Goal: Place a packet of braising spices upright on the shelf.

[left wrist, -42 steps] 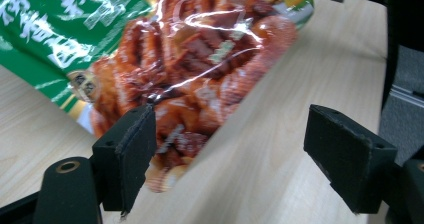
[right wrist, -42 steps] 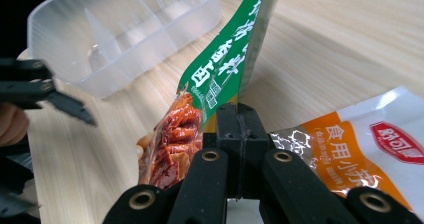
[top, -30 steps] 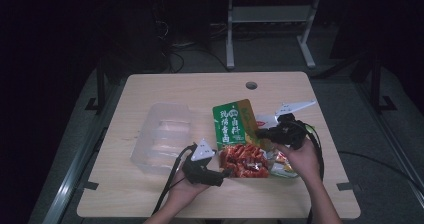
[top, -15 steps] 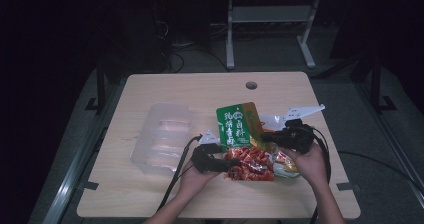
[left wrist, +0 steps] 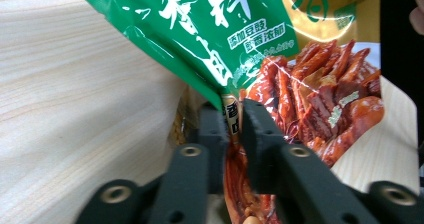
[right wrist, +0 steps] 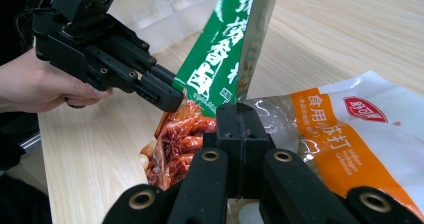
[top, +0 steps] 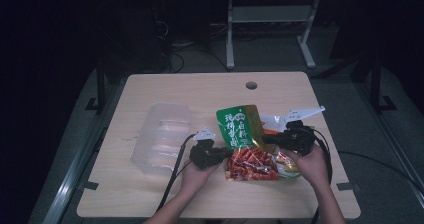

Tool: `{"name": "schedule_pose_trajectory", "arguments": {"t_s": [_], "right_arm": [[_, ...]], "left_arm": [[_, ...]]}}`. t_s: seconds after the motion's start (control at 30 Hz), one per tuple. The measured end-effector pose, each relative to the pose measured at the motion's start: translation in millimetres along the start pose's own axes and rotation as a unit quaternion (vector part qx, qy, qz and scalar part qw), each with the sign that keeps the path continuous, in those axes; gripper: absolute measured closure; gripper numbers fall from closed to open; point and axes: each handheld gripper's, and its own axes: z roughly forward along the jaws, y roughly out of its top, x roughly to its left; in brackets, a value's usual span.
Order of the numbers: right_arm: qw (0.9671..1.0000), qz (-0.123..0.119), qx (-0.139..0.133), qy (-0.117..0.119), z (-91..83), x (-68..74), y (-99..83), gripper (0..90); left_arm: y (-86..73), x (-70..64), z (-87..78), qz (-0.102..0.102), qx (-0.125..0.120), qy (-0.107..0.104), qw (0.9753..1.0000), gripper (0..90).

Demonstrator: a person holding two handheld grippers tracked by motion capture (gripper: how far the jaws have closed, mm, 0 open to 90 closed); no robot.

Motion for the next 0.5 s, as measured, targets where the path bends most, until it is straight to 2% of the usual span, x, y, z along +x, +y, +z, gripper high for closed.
{"name": "schedule_pose_trajectory", "arguments": {"t_s": [0.17,0.3,0.37,0.43,0.5], "right_arm": [[1.0000,0.001,-0.003,0.007,-1.2,-2.4,-1.0,90.0],[0.9996,0.015,0.004,0.023,0.5,-4.7,-1.6,89.4],[0.9991,0.022,0.009,0.035,4.1,-7.2,-1.4,85.7],[0.9986,0.026,0.024,0.041,10.5,-9.1,-1.1,82.4],[0.9976,0.030,0.046,0.042,18.3,-9.3,-0.5,83.1]], "left_arm": [[-2.2,-5.6,-3.4,0.016,-0.008,0.011,0.9998,88.6],[-3.6,-8.2,-6.5,0.028,-0.006,0.021,0.9994,89.0],[-3.8,-8.0,-8.6,0.031,-0.010,0.023,0.9992,89.3],[-3.1,-9.6,-10.9,0.037,-0.016,0.025,0.9989,89.6],[-2.9,-11.5,-12.8,0.047,-0.014,0.034,0.9982,90.0]]}}
